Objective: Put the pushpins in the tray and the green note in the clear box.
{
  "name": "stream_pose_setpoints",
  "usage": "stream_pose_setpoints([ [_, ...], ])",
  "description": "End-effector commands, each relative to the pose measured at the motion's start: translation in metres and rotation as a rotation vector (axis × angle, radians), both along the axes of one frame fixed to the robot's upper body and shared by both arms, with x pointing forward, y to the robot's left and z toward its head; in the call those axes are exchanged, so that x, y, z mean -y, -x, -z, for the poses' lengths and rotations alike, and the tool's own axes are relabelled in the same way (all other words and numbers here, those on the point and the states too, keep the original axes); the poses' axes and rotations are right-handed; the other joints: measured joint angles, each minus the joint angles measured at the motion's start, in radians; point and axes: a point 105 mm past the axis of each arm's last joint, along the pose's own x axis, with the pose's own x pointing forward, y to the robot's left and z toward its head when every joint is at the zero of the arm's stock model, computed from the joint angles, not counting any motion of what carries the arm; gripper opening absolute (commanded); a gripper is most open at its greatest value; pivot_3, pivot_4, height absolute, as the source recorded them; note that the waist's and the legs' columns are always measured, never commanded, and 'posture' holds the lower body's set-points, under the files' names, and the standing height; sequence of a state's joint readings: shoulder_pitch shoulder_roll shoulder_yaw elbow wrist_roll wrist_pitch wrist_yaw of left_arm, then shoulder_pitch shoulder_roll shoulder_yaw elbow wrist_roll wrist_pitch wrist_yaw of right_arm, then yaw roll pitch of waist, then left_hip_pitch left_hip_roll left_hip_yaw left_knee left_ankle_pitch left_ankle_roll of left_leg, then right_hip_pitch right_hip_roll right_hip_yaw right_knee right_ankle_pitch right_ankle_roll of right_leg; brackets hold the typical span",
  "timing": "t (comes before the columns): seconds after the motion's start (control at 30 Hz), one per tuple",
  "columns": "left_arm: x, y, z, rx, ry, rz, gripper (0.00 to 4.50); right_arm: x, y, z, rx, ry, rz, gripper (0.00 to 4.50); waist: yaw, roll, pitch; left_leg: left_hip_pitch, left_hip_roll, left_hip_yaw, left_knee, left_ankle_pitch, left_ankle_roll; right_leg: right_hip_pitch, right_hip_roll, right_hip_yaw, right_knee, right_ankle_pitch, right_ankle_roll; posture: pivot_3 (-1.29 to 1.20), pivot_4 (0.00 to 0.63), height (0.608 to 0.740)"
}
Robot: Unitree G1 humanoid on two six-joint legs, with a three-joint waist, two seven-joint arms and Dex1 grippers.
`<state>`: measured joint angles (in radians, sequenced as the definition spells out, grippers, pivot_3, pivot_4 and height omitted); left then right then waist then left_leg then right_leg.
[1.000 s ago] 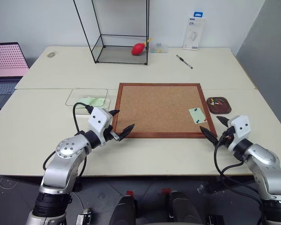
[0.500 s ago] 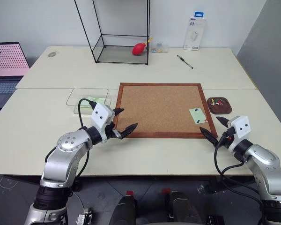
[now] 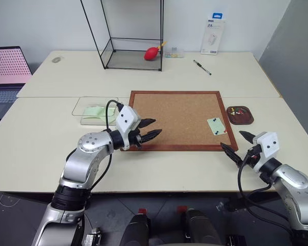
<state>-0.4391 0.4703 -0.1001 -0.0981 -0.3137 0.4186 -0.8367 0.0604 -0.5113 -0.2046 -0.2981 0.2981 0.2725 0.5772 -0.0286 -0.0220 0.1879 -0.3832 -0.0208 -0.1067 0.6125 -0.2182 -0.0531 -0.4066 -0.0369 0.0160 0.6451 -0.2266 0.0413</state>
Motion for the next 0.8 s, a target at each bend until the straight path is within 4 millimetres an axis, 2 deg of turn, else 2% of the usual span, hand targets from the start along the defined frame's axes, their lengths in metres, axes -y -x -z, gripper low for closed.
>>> stream_pose_setpoints([
  [0.03, 0.029, -0.007, -0.009, 0.034, 0.021, 0.110, 1.40, -0.005, 0.000, -0.015, 0.057, -0.010, 0.000, 4.50, 0.001, 0.000, 0.000, 0.000, 0.000, 0.000, 0.000, 0.000, 0.000, 0.000, 0.000, 0.000, 0.000, 0.000, 0.000, 0.00, 0.150, 0.740],
  [0.17, 0.051, -0.012, 0.002, 0.010, 0.016, 0.177, 0.79, -0.011, -0.002, -0.016, 0.061, -0.015, -0.007, 4.50, 0.000, 0.000, 0.000, -0.001, -0.001, 0.000, 0.001, 0.000, 0.000, 0.000, 0.000, 0.000, 0.000, 0.000, 0.001, 0.00, 0.150, 0.740],
  [0.27, 0.066, -0.015, 0.013, -0.021, 0.014, 0.212, 0.06, -0.015, -0.004, -0.021, 0.070, -0.028, -0.018, 4.50, -0.003, 0.000, 0.000, 0.000, 0.000, 0.000, 0.000, 0.000, 0.000, 0.000, 0.000, 0.000, 0.000, 0.000, 0.001, 0.00, 0.150, 0.740],
  [0.5, 0.083, -0.019, 0.038, -0.064, -0.026, 0.245, 0.01, -0.020, -0.016, -0.027, 0.081, -0.003, -0.038, 4.50, -0.003, 0.000, 0.000, 0.000, -0.001, 0.000, 0.001, 0.000, 0.000, 0.000, 0.000, 0.000, 0.000, 0.001, 0.001, 0.00, 0.150, 0.740],
  [0.73, 0.087, -0.030, 0.064, -0.097, -0.099, 0.208, 0.01, -0.026, -0.041, -0.035, 0.072, -0.022, -0.045, 4.50, -0.003, 0.000, 0.000, 0.000, -0.001, 0.000, 0.001, 0.000, 0.000, 0.000, 0.000, 0.000, 0.000, 0.001, 0.001, 0.00, 0.150, 0.740],
  [0.8, 0.086, -0.031, 0.070, -0.106, -0.119, 0.200, 0.01, -0.023, -0.053, -0.036, 0.044, -0.027, -0.008, 4.50, -0.003, 0.000, 0.000, 0.000, -0.001, 0.000, 0.001, 0.000, 0.000, 0.000, 0.000, 0.000, 0.000, 0.001, 0.001, 0.00, 0.150, 0.740],
])
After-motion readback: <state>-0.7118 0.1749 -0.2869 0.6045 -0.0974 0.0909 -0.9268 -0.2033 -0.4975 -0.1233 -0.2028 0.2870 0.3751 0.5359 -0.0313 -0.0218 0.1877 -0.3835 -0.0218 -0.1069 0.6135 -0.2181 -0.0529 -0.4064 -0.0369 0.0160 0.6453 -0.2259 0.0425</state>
